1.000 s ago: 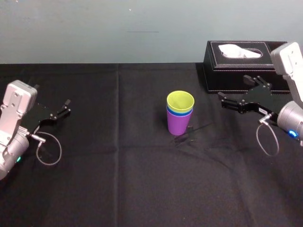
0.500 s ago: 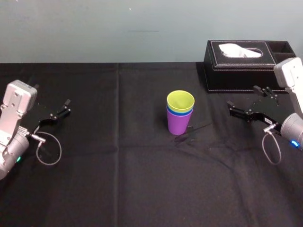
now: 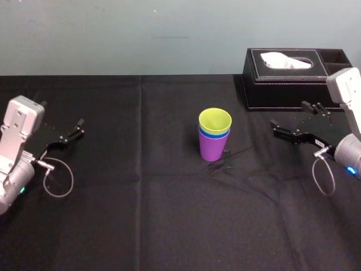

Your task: Stack the three plastic cups sequentially using one hand.

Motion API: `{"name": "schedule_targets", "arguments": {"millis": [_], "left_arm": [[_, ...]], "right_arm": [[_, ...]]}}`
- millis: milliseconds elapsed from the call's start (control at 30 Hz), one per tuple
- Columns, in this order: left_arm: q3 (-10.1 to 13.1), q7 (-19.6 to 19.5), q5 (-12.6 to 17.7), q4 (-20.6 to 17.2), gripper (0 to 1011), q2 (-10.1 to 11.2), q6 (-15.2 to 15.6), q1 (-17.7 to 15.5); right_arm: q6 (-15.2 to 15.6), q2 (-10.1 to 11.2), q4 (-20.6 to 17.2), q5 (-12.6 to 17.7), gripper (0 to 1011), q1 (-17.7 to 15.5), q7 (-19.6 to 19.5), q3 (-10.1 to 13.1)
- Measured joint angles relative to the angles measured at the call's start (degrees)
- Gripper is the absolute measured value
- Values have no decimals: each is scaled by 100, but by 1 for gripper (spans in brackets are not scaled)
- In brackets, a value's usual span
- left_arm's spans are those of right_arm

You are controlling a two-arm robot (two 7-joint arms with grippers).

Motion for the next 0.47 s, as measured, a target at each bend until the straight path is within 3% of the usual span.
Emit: {"name": "schedule_targets", "arguments": {"millis": [467], "left_arm": [[0,0,0,0,1011,0,-1,0]], "right_arm": [[3,7,-11,9,1003,5,1,-6]]}}
